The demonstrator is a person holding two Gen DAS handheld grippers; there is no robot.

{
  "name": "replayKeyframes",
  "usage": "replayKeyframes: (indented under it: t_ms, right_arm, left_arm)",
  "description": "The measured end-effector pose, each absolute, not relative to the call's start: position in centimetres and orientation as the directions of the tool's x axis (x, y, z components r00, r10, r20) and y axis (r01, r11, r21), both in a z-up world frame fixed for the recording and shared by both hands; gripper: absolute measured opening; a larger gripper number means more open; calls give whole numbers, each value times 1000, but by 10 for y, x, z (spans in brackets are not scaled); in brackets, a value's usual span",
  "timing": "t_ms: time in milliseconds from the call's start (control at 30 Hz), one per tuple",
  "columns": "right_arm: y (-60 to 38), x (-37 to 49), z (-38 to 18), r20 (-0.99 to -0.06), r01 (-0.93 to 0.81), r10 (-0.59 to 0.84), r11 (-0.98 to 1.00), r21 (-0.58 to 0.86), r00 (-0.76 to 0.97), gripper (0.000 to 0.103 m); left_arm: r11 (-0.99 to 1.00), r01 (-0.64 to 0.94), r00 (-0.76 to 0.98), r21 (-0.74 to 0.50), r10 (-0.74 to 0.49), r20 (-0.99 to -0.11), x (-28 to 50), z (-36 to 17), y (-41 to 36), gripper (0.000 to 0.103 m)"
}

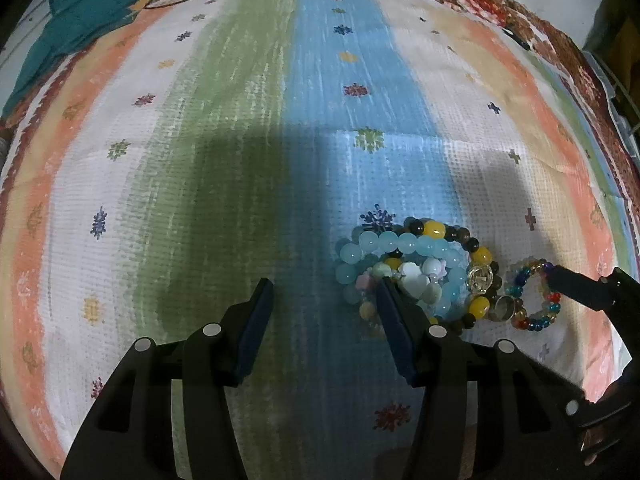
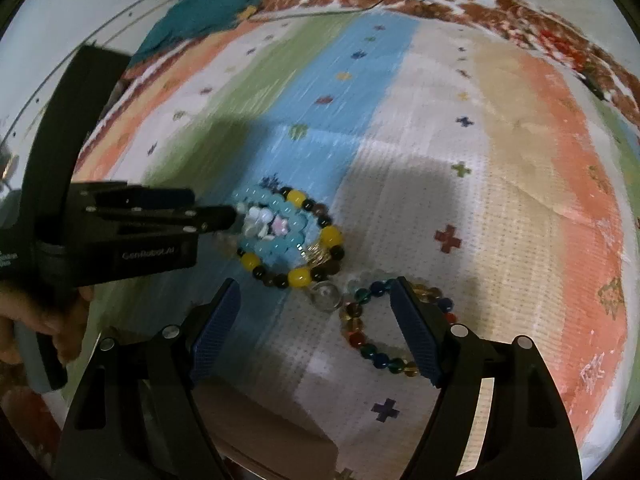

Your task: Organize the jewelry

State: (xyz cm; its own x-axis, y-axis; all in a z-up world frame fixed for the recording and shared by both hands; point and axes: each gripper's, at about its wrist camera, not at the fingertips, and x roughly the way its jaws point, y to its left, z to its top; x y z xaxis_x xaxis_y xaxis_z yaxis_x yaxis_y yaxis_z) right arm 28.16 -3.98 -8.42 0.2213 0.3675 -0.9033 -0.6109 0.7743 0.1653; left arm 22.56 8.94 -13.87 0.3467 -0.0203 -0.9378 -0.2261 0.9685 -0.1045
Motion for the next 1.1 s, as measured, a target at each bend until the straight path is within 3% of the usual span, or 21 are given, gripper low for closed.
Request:
replayKeyframes:
  t_ms: [133, 400, 567, 633, 700, 800, 1000, 1100]
  right_arm:
    - [-34, 283, -91, -922, -630, 347, 758, 168, 172, 65]
    - [-23, 287, -98, -945, -684, 308, 714, 151, 113, 65]
    - [-12, 289, -100, -956, -722, 277, 681, 121, 100, 65]
    - [-8, 290, -102, -957, -730, 273, 673, 119, 95, 63]
    - [-6, 290, -104, -960, -741, 261, 664, 105, 97, 57]
    - [-2, 289, -113, -970, -751, 234, 652, 103, 70, 31]
    - [-3, 291, -117, -971, -748, 226, 658, 88, 85, 20]
    - [-5, 290, -115, -970, -751, 225, 655, 79, 94, 20]
  left_arm:
    - [969, -220, 336, -115, -35, -941, 225, -140, 90, 53]
    - [969, -217, 329, -114, -37, -944, 228, -141, 90, 53]
    - [971, -201, 326, -133, -62, -943, 228, -141, 87, 40]
    - [972, -189, 326, -141, -74, -943, 228, -141, 84, 30]
    - [973, -177, 326, -151, -87, -941, 229, -141, 80, 20]
    - [975, -172, 327, -142, -79, -942, 229, -140, 75, 15]
    - [976, -172, 334, -135, -71, -940, 228, -138, 74, 9]
    - [975, -182, 341, -131, -62, -938, 226, -135, 77, 9]
